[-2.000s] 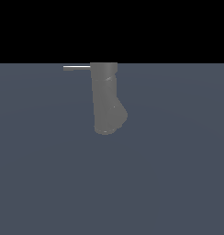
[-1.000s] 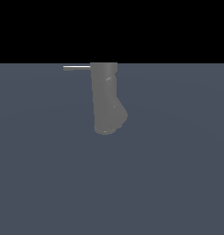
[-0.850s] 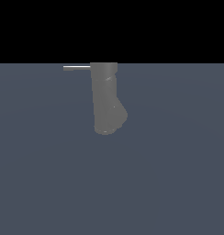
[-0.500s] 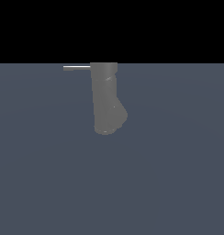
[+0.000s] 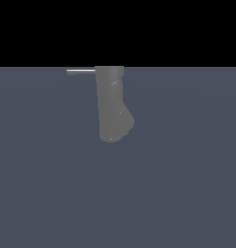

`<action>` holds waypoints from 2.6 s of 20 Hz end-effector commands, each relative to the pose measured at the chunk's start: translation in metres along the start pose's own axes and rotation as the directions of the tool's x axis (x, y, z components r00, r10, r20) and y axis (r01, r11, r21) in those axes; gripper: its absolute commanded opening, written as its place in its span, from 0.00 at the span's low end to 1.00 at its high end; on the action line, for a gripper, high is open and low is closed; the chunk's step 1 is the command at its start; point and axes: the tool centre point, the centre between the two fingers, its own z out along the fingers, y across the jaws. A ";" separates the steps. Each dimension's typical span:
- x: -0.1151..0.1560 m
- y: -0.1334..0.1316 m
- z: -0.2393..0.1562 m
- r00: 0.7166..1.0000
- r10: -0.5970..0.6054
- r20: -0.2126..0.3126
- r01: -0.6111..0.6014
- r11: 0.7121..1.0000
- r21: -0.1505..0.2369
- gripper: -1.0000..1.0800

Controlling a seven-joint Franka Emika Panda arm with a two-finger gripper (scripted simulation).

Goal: Turn on the faucet by rotating a designated handle.

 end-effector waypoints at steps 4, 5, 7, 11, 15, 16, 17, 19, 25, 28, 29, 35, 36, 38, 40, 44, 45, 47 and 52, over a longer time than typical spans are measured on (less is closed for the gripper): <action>0.029 -0.024 0.015 0.992 0.128 0.011 -0.128 0.992 0.007 0.00; 0.034 -0.028 0.018 0.988 0.151 0.013 -0.151 0.989 0.008 0.00; 0.044 -0.037 0.025 0.980 0.197 0.016 -0.197 0.980 0.007 0.00; 0.063 -0.055 0.040 0.958 0.288 0.020 -0.288 0.958 0.004 0.00; 0.082 -0.073 0.056 0.926 0.376 0.020 -0.376 0.926 -0.001 0.00; 0.086 -0.078 0.061 0.917 0.398 0.020 -0.398 0.917 -0.003 0.00; 0.090 -0.083 0.065 0.908 0.419 0.019 -0.419 0.908 -0.005 0.00; 0.099 -0.092 0.075 0.887 0.461 0.016 -0.461 0.887 -0.009 0.00; 0.122 -0.120 0.106 0.815 0.580 0.002 -0.580 0.814 -0.019 0.00; 0.132 -0.134 0.123 0.773 0.634 -0.010 -0.634 0.773 -0.024 0.00; 0.136 -0.139 0.128 0.758 0.652 -0.014 -0.652 0.758 -0.025 0.00; 0.153 -0.166 0.164 0.666 0.745 -0.045 -0.746 0.666 -0.026 0.00; 0.155 -0.170 0.170 0.651 0.757 -0.050 -0.759 0.651 -0.026 0.00; 0.159 -0.178 0.180 0.624 0.779 -0.060 -0.781 0.624 -0.024 0.00; 0.162 -0.184 0.189 0.600 0.797 -0.069 -0.800 0.600 -0.022 0.00; 0.167 -0.194 0.204 0.561 0.824 -0.084 -0.827 0.562 -0.017 0.00; 0.168 -0.196 0.207 0.553 0.828 -0.087 -0.832 0.554 -0.015 0.00; 0.169 -0.199 0.211 0.541 0.836 -0.091 -0.840 0.542 -0.013 0.00; 0.171 -0.203 0.217 0.525 0.846 -0.097 -0.850 0.527 -0.010 0.00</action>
